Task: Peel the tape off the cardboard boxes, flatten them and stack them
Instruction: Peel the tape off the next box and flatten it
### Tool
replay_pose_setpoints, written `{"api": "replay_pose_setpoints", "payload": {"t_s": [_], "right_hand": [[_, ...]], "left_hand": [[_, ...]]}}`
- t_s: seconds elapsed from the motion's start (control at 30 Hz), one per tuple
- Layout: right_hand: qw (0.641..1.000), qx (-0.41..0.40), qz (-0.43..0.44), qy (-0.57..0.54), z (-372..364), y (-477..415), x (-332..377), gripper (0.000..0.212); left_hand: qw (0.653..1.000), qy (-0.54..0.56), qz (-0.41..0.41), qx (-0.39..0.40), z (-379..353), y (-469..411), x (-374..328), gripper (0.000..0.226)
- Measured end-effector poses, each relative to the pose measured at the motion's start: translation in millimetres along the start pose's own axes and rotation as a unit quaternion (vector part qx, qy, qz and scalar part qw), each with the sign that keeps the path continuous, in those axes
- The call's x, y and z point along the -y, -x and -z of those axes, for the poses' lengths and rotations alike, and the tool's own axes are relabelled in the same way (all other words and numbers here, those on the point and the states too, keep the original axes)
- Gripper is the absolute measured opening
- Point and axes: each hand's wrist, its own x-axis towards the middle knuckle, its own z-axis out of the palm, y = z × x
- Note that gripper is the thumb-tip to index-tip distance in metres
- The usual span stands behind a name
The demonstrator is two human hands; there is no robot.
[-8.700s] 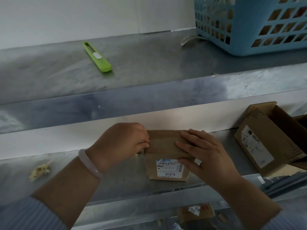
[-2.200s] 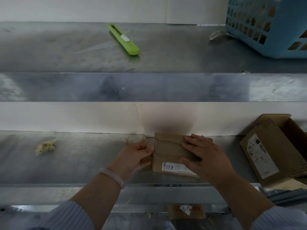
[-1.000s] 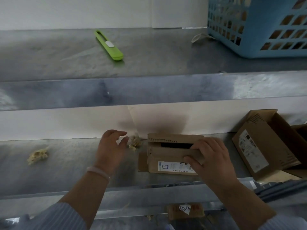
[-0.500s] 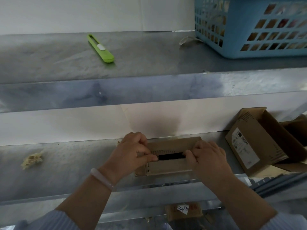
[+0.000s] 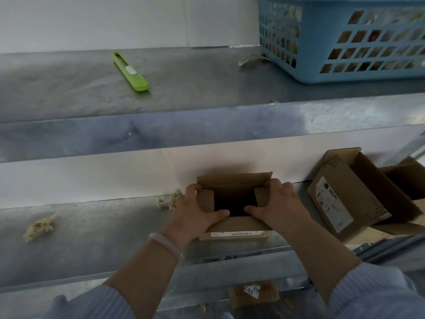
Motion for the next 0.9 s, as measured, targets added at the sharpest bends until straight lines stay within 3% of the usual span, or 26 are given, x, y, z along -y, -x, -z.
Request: {"api": "replay_pose_setpoints", "payload": {"t_s": [0.17, 0.27, 0.33, 0.43, 0.5, 0.57, 0.6, 0.67, 0.8, 0.9], "right_hand": [[0.999, 0.012, -0.021, -0.039, 1, -5, 0, 0.062], [0.991, -0.020, -0.026, -0.129, 6, 1, -10, 0.047], [0.977, -0.032, -0.017, -0.209, 12, 6, -23, 0.048], [0.953, -0.005, 0.015, -0.304, 16, 18, -37, 0.056], [0.894, 0.053, -0.031, -0.444, 9, 23, -48, 0.056], [0.775, 0.098, -0.111, -0.614, 0, 22, -61, 0.046], [0.740, 0.093, -0.134, -0.652, -3, 20, -67, 0.039], [0.768, 0.102, -0.141, -0.616, -5, 19, -75, 0.034], [0.887, 0.156, -0.135, -0.413, -22, 23, -76, 0.055], [0.903, 0.095, -0.148, -0.392, -41, 25, -75, 0.060]], "left_hand": [[0.999, -0.034, -0.016, -0.010, 2, -6, 0, 0.069], [0.996, 0.074, -0.058, -0.005, 5, 4, 3, 0.055], [0.986, 0.130, -0.102, -0.009, 8, 14, 14, 0.066], [0.974, 0.049, -0.223, -0.009, 10, 26, 32, 0.076], [0.956, -0.010, -0.294, 0.002, 8, 29, 41, 0.078], [0.947, -0.053, -0.314, 0.028, 5, 31, 52, 0.079], [0.945, -0.072, -0.316, 0.040, 4, 31, 58, 0.080], [0.936, -0.109, -0.329, 0.054, 0, 32, 69, 0.084], [0.913, -0.172, -0.362, 0.076, -15, 30, 88, 0.069], [0.937, -0.096, -0.318, 0.105, -28, 30, 97, 0.060]]}}
